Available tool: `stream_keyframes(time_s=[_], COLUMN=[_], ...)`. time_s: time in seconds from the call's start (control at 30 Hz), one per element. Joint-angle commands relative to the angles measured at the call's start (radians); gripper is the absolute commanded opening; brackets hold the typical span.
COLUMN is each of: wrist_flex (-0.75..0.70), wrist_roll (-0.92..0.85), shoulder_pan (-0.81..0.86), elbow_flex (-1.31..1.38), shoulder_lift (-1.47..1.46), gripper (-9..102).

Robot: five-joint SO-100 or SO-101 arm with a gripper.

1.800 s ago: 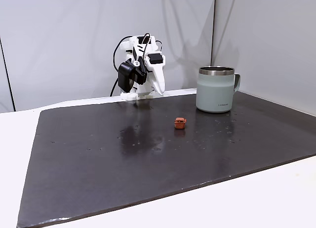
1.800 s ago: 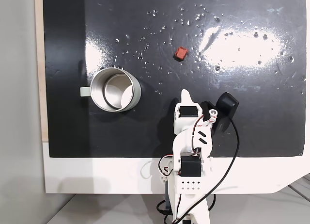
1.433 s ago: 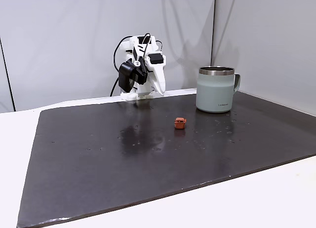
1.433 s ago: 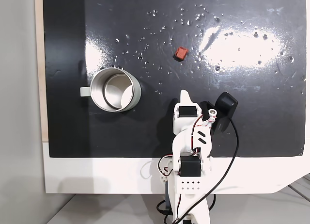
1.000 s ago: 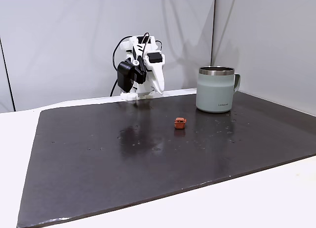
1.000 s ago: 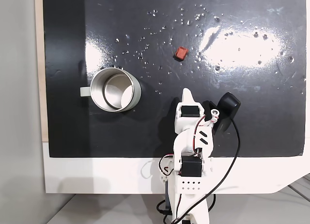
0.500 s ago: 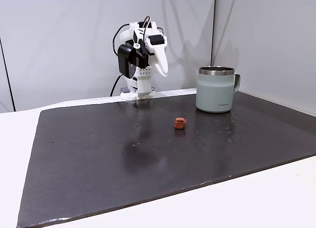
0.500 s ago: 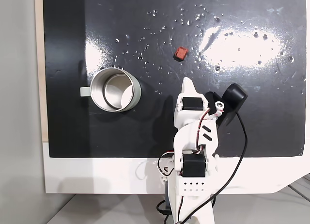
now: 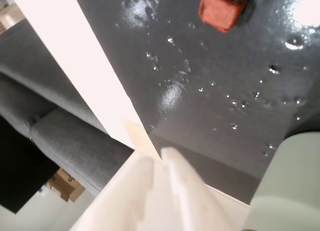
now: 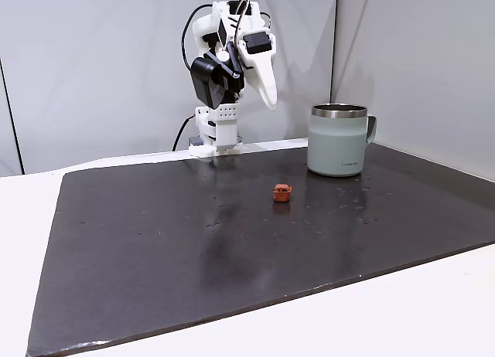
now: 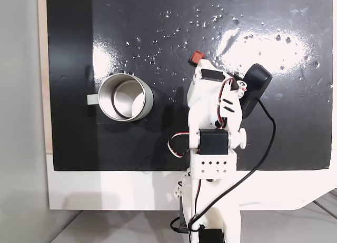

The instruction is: Grasp a cube and put it in the cup.

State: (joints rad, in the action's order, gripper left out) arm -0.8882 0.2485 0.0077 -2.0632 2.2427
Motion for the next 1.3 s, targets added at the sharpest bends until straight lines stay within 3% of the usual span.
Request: stream_keyframes(time_s=[0.0,0.27,0.63,1.27], wrist_flex=[-0.057,-0.252,-0.411,-0.489], wrist_roll=[0.037,0.106,0.155,0.229], shoulder_pan=[-0.005,-0.006,-0.006,0.015], elbow_flex=[0.186,0.48,0.726,0.888], shoulder_lift=[-0.092,-0.388,-0.646,-0.884], gripper=[0,0,0,0])
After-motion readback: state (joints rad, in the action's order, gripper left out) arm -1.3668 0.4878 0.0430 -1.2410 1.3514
